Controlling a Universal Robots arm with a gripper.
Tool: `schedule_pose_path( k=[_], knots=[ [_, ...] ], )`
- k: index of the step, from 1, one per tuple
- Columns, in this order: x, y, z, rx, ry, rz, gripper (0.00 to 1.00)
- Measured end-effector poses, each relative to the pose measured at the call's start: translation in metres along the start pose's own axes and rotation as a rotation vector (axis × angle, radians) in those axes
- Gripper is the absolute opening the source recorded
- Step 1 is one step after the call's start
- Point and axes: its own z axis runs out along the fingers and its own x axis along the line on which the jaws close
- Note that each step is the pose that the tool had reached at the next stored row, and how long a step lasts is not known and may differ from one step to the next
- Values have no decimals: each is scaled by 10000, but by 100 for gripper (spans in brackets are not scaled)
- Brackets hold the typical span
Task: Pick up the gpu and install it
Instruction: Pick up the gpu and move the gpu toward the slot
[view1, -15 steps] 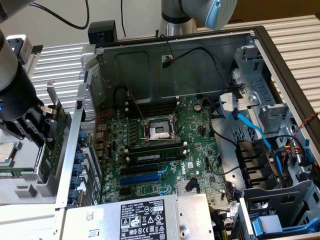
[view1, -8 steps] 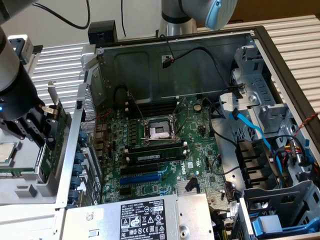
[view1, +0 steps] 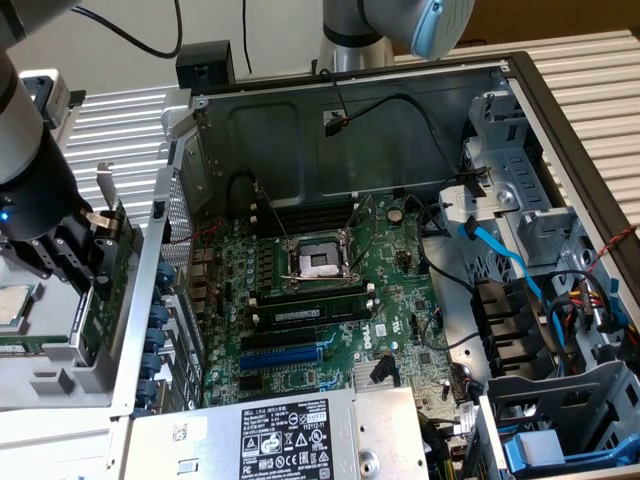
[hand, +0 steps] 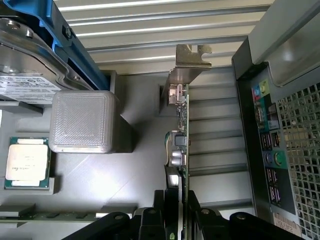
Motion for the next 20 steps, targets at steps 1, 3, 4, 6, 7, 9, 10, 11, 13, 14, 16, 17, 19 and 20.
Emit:
schedule_pose_path(
  k=[1,3,4,6,7,9,10,11,13,14,16,17,19,20],
  knots=[
    [-8,1,0,2,15,2,29],
    [-9,1,0,4,35,7,29],
    [-11,2,2,3,45,9,29],
    [-13,1,2,6,66,11,29],
    [-14,1,2,7,81,13,29],
    [-17,1,3,16,148,23,29],
    [-19,1,3,21,192,31,29],
    [-23,2,3,27,237,40,29],
    [-28,3,4,32,301,52,29],
    [-28,3,5,33,316,55,29],
    [-31,3,4,36,333,57,29],
    [-32,3,4,36,337,58,29],
    [-32,3,4,36,340,59,29],
    [-33,3,4,36,340,58,29]
  ],
)
